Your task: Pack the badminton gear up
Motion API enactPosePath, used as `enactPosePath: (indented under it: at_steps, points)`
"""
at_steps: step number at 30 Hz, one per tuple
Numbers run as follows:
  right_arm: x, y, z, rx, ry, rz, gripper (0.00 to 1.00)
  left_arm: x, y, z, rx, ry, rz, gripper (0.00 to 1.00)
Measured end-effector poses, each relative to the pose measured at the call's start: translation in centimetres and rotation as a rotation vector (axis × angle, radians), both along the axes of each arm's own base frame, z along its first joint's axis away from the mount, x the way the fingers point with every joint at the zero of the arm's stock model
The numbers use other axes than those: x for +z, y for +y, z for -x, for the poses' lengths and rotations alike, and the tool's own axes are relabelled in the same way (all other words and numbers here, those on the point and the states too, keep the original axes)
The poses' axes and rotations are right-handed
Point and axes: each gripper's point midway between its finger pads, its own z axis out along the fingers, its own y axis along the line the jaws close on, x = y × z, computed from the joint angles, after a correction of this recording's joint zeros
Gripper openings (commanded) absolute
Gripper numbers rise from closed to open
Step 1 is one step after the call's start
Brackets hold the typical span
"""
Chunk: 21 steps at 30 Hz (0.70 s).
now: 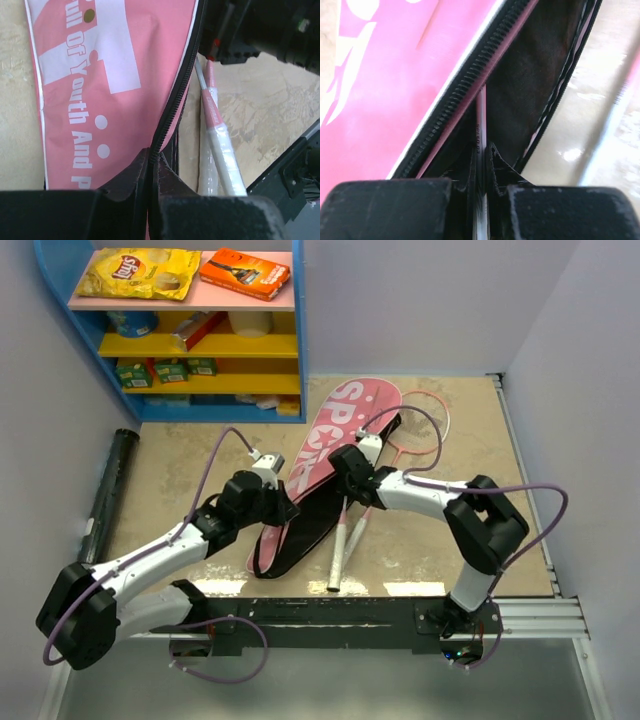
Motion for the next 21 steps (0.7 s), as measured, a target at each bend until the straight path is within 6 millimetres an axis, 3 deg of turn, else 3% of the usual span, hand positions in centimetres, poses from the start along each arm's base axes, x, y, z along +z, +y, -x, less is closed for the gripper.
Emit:
enactPosePath:
  at_steps: [8,11,12,15,21]
  points:
    - [-2.6,2.2,-2.9,-0.011,0.054,-0.072,0.0,-0.8,0.1,-0.2,0.024,-0.014,0.015,0.0]
    - [-3.1,2.6,-3.8,0.003,0.074,-0.089,0.19,-0.6,0.1,-0.6,0.037,-0.033,0.023,0.0]
    - [-3.0,2.8,-4.1,0.009,0.076,-0.093,0.3,-0.6,0.1,-0.7,0.039,-0.038,0.026,0.0]
    - [-2.5,2.8,-5.5,-0.006,0.049,-0.115,0.39,-1.1,-0.1,-0.5,0.029,-0.029,0.026,0.0]
    - [-2.0,1.0,-7.0,-0.042,0.025,-0.111,0.44,-2.3,-0.5,-0.2,0.01,0.005,0.014,0.0]
